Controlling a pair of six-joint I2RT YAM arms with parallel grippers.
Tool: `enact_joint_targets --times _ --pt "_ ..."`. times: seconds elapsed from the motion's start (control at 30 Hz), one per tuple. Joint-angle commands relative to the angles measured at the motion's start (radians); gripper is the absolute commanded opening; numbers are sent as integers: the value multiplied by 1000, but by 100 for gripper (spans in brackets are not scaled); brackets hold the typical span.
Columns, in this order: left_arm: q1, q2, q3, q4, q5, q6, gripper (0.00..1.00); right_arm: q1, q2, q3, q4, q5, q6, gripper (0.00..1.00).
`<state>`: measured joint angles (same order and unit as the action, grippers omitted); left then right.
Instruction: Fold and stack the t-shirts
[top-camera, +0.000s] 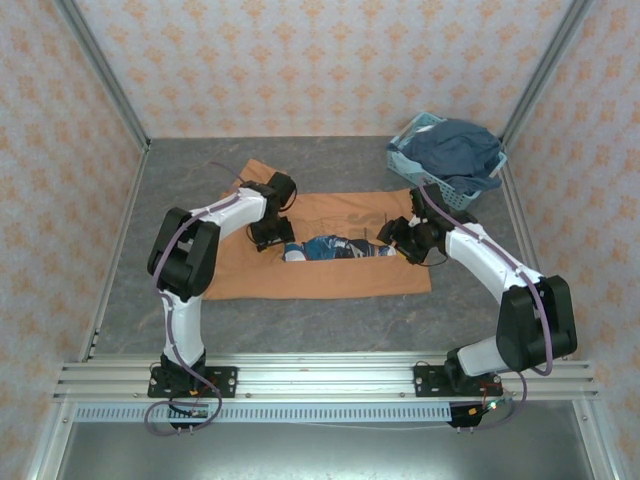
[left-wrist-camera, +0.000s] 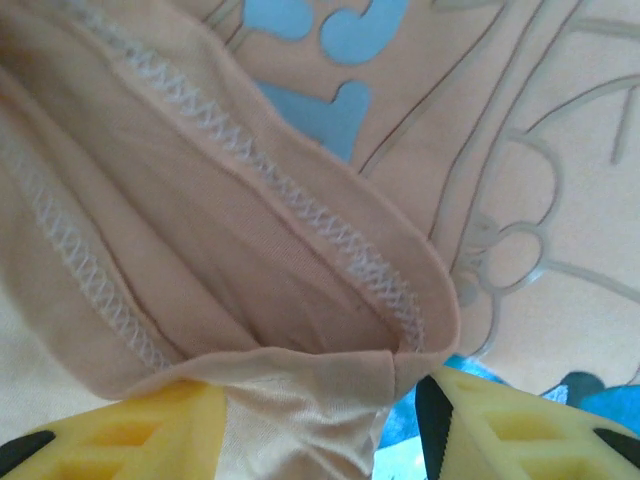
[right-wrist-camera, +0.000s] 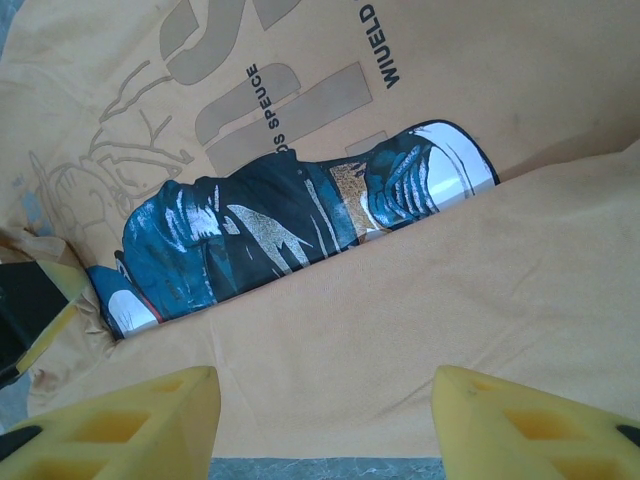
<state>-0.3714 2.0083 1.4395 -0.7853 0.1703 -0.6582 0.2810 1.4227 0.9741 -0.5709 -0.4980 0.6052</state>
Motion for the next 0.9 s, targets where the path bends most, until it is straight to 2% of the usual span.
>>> enact_joint_targets --times 0.0,0.33,0.4,0.53,0.67,0.87 --pt "2 0 65 29 -34 34 52 4 -7 -5 -19 0 2 58" --pt "-35 77 149 14 25 75 49 4 4 0 -12 1 6 58" --pt "-37 69 160 -8 2 75 48 4 5 2 -12 1 6 58" --pt "-28 27 177 -95 -111 40 50 3 7 -2 -11 0 4 58" --pt "-20 5 155 -93 -141 68 47 4 11 -7 -4 -6 6 58" --pt "5 71 180 -123 -66 158 45 4 20 7 -11 -8 1 58"
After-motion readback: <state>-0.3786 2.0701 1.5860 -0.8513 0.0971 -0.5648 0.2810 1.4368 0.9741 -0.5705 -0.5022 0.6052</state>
